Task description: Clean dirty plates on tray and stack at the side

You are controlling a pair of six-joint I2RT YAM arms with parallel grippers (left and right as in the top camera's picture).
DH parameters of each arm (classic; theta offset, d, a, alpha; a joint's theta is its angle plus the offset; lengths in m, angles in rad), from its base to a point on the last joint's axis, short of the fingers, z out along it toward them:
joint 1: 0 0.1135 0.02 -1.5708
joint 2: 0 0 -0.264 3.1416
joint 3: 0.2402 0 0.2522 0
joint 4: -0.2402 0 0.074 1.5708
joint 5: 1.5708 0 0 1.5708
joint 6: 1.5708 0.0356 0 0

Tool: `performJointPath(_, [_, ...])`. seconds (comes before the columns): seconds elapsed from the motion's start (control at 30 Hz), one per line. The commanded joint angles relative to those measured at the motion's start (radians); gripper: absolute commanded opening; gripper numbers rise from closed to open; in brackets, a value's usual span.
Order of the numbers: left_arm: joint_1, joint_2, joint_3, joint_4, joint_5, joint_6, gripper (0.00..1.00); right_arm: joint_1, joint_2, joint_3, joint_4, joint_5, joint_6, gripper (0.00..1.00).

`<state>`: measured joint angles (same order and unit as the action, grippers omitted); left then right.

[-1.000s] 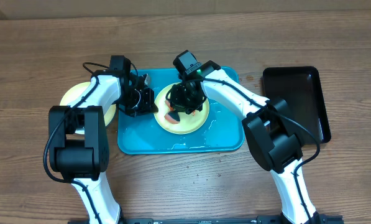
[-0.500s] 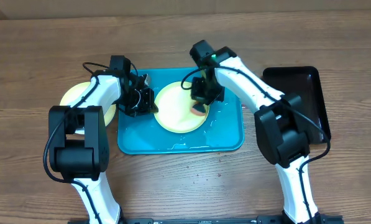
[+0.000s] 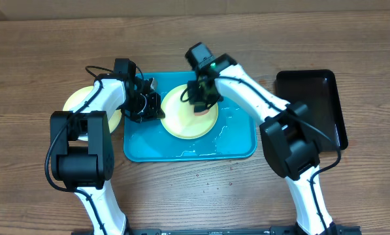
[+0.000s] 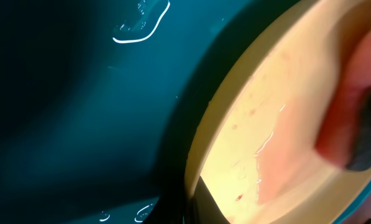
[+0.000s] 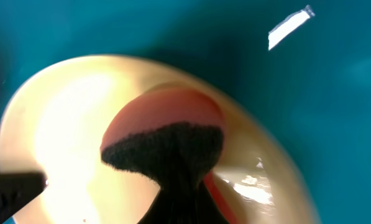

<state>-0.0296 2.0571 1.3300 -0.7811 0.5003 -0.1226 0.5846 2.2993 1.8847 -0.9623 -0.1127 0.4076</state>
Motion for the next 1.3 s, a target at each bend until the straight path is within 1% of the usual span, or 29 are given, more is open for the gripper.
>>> performJointPath(0.0, [0.010,-0.015,-0.013,-0.006,-0.008,0.022,0.04,0.037,0.013,-0.047,0.017,-0.085,-0.015,0.04])
performJointPath(0.3, [0.010,-0.015,-0.013,-0.003,0.010,0.022,0.04,0.074,0.033,-0.046,0.039,-0.359,-0.016,0.04])
performJointPath(0.47, [0.010,-0.015,-0.013,0.003,0.017,0.019,0.04,0.089,0.033,-0.046,0.039,-0.434,0.016,0.04])
performJointPath(0.57, [0.010,-0.015,-0.013,0.003,0.017,0.018,0.04,0.087,0.033,-0.046,0.028,-0.446,0.019,0.04])
performJointPath(0.63, [0.010,-0.015,-0.013,0.002,0.016,0.019,0.04,0.079,0.033,-0.045,0.011,-0.420,0.019,0.04])
performJointPath(0.73, [0.010,-0.015,-0.013,0.000,0.016,0.018,0.04,0.057,0.033,-0.042,-0.032,-0.323,0.019,0.04])
performJointPath(0.97, [0.010,-0.015,-0.013,0.000,0.013,0.019,0.04,-0.040,0.033,-0.005,-0.160,0.034,0.037,0.04])
performJointPath(1.13, [0.010,-0.015,-0.013,-0.005,0.013,0.023,0.04,-0.084,0.033,0.016,-0.160,0.082,0.038,0.04])
performJointPath(1.27, [0.010,-0.015,-0.013,-0.008,0.014,0.033,0.04,-0.094,0.033,0.018,-0.130,0.048,0.060,0.04])
